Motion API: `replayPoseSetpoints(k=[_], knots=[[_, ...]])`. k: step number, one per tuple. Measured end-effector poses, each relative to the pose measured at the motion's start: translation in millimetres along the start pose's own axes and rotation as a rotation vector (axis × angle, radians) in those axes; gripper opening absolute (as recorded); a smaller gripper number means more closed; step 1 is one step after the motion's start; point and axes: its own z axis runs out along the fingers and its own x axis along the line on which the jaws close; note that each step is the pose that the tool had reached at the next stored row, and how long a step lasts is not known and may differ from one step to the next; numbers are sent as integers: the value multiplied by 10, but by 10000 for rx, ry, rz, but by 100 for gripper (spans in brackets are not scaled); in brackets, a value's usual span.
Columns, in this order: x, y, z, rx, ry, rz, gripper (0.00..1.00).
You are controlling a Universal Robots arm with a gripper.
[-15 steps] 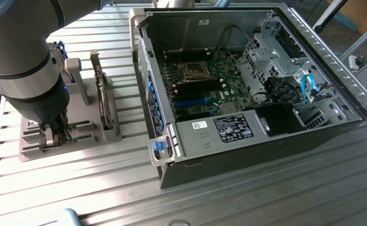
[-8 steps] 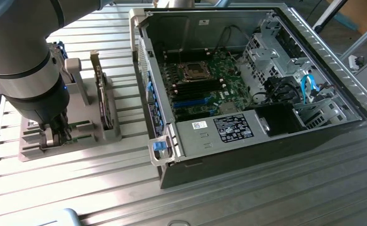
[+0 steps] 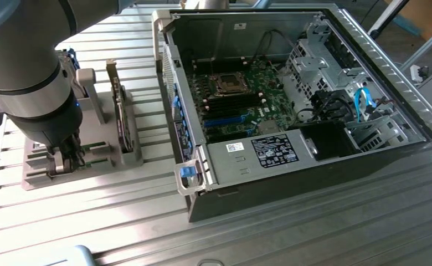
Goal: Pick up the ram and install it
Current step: 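Pick up the ram and move it above insertion slot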
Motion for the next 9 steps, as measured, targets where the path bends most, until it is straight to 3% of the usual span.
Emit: replayPoseSetpoints(k=[9], knots=[[0,-1,35,0,0,0,24]])
